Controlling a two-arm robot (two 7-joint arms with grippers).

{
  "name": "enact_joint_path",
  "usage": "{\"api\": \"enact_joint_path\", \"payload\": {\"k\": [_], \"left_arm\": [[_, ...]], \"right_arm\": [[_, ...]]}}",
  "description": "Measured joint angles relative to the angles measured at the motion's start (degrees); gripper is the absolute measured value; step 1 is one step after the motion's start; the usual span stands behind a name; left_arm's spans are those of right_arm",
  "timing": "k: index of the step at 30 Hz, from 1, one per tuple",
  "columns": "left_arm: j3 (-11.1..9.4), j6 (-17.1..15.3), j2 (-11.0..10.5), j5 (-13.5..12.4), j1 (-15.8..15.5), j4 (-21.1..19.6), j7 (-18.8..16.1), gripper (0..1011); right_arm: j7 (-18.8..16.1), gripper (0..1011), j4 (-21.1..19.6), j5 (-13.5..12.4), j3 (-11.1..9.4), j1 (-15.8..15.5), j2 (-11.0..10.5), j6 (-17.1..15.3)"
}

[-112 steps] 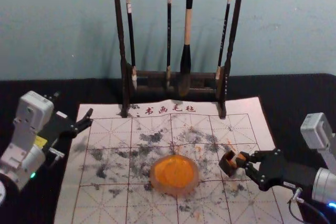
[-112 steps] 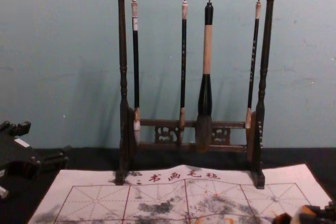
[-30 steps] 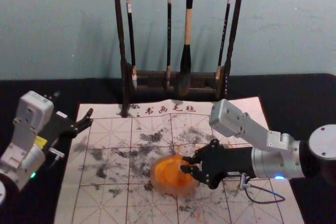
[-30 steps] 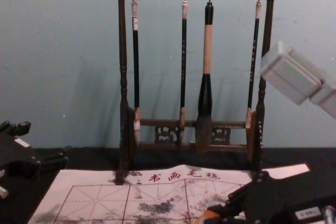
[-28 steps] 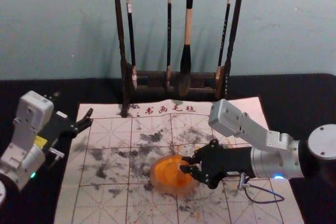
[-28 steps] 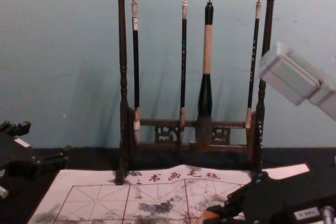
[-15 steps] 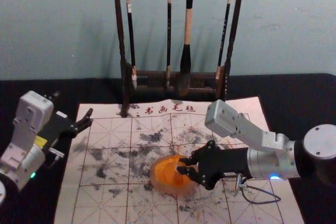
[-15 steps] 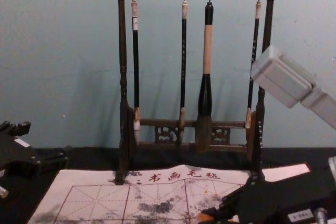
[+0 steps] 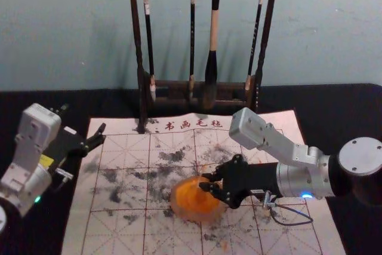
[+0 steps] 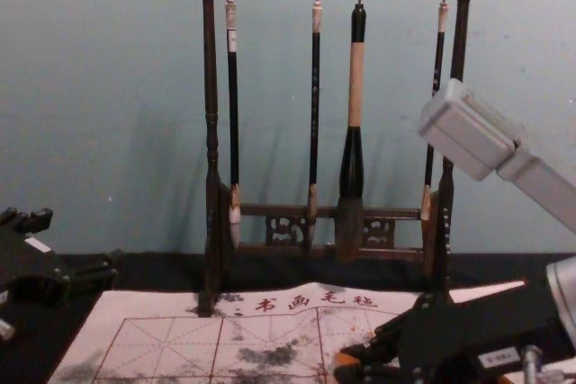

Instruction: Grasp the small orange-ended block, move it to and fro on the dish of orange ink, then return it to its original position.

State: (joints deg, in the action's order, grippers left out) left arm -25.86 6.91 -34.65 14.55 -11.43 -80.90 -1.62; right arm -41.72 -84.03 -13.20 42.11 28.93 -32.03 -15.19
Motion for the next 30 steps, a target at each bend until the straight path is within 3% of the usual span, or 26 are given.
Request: {"api": "enact_joint_path", "payload": {"k": [12, 30], "left_arm": [[0.0, 0.0, 0.0, 0.0, 0.0, 0.0, 0.0, 1001], [0.0, 0.0, 0.0, 0.0, 0.0, 0.0, 0.0, 1001]], "right_arm": [[0.6, 94, 0.5, 0.0, -0.9, 0.0, -0.2, -0.5], [-0.4, 94, -3.3, -1.5, -1.4, -2.1, -2.9, -1.3]]}}
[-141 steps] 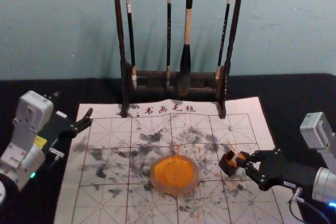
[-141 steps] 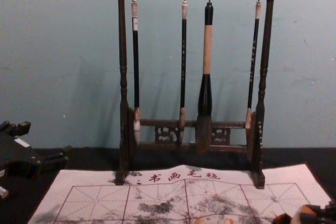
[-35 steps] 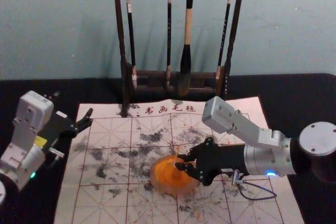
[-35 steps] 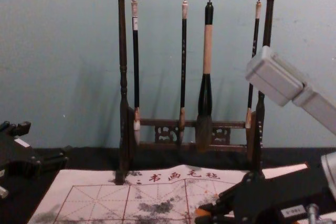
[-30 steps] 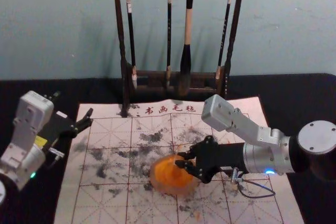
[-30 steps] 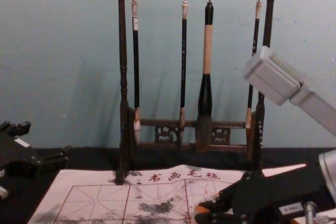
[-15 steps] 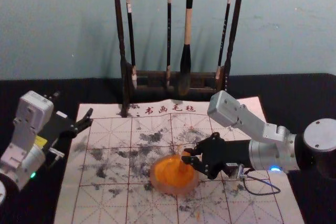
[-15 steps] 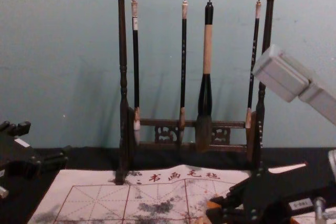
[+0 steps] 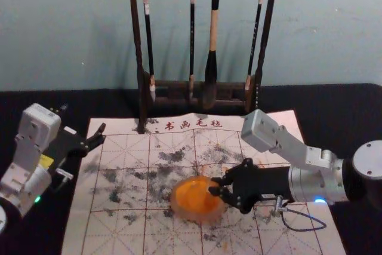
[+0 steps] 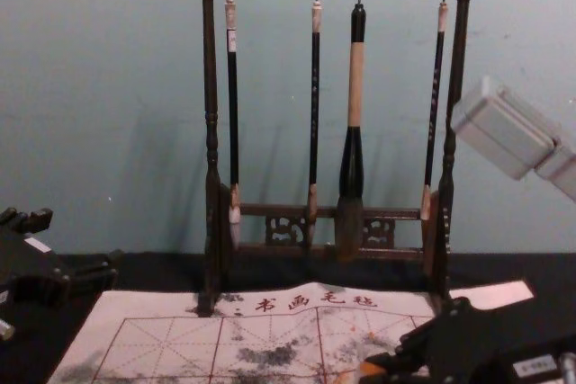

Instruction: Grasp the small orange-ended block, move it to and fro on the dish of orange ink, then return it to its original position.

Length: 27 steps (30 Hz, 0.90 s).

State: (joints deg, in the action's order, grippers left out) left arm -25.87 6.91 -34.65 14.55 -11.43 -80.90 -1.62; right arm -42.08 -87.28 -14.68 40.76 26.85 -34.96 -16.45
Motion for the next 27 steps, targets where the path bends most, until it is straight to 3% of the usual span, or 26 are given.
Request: {"api": "enact_joint_path", "payload": {"k": [11, 27], "left_arm": [[0.0, 0.0, 0.0, 0.0, 0.0, 0.0, 0.0, 1001], [0.0, 0.0, 0.0, 0.0, 0.0, 0.0, 0.0, 1001]], "right_arm": [[-0.9, 94, -0.8, 0.0, 1.4, 0.3, 0.0, -0.1], [-1.2, 94, 1.0, 1.4, 3.2, 2.6, 2.0, -0.1]]}}
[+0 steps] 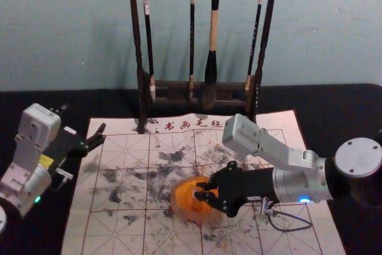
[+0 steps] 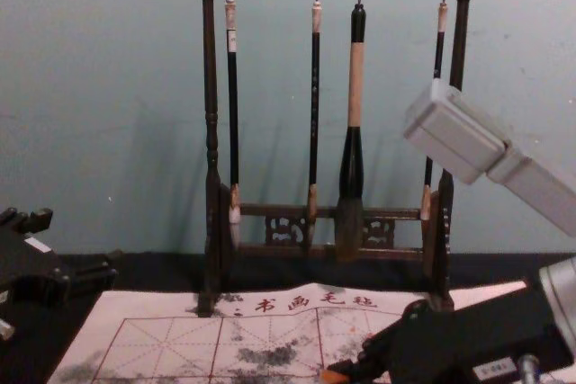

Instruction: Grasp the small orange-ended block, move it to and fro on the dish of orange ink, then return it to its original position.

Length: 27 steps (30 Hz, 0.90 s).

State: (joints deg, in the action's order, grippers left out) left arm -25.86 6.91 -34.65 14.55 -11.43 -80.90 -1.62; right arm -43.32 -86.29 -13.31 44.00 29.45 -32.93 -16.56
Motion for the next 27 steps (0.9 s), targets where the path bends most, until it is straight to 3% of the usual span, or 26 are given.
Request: {"api": "enact_joint_path", "payload": {"k": [13, 27], "left_arm": [[0.0, 0.0, 0.0, 0.0, 0.0, 0.0, 0.0, 1001], [0.0, 0.0, 0.0, 0.0, 0.0, 0.0, 0.0, 1001]], "right_arm": [[0.9, 94, 3.1, 0.5, -0.5, 1.8, 1.5, -0.2], [1.3, 94, 3.7, -0.2, -2.0, 1.3, 0.6, -0.2]]}}
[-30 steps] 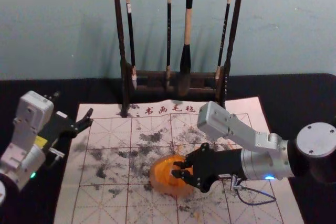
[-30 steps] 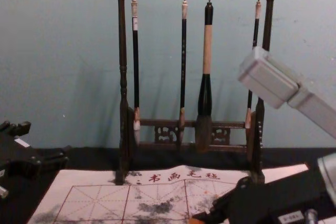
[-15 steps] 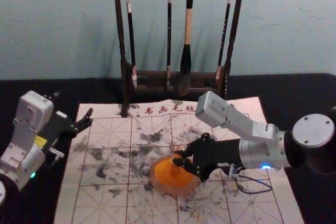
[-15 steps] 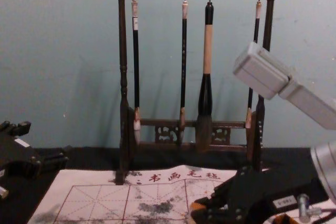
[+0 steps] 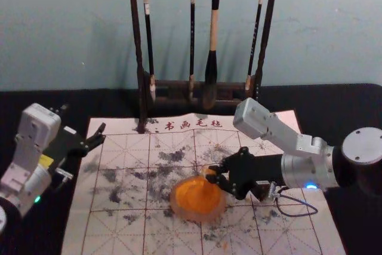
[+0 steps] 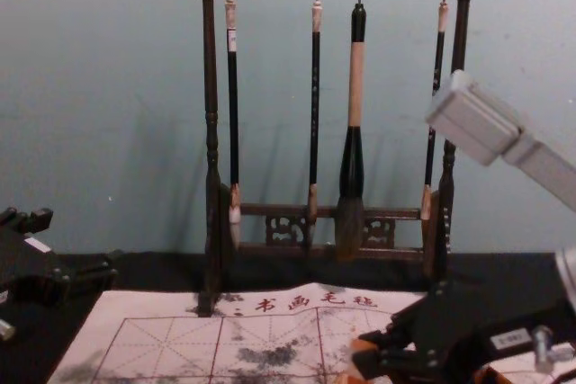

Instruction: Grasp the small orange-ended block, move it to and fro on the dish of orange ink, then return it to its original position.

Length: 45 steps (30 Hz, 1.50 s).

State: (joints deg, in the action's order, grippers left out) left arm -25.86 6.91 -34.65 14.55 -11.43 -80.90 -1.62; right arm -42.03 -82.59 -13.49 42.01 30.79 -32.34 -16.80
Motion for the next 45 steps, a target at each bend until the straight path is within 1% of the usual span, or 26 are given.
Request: {"api": "enact_joint_path", "payload": {"k": [9, 13, 17, 22, 34, 39, 45], "left_arm": [[0.0, 0.0, 0.0, 0.0, 0.0, 0.0, 0.0, 1001], [0.0, 0.0, 0.0, 0.0, 0.0, 0.0, 0.0, 1001], [0.0, 0.0, 0.0, 0.0, 0.0, 0.0, 0.0, 1001], [0.0, 0.0, 0.0, 0.0, 0.0, 0.0, 0.0, 1001], [0.0, 0.0, 0.0, 0.0, 0.0, 0.0, 0.0, 1001], [0.0, 0.0, 0.0, 0.0, 0.0, 0.0, 0.0, 1001], [0.0, 0.0, 0.0, 0.0, 0.0, 0.0, 0.0, 1001]], "right_arm": [[-0.4, 94, -1.5, -1.4, -0.8, -1.4, -1.6, 0.0], [-0.6, 94, -2.8, -2.4, -1.2, -2.4, -2.3, 0.0], [-0.9, 94, -3.7, -3.0, -1.3, -2.8, -2.7, 0.0], [-1.0, 94, -4.1, -3.3, -0.8, -3.0, -2.8, -0.1], [-1.4, 94, -3.5, -3.3, 0.9, -2.1, -1.6, -0.1], [-1.1, 94, -2.3, -2.8, 1.4, -1.3, -0.6, 0.0], [-0.4, 94, -0.8, -2.3, 1.6, -0.4, 0.5, 0.4]]}}
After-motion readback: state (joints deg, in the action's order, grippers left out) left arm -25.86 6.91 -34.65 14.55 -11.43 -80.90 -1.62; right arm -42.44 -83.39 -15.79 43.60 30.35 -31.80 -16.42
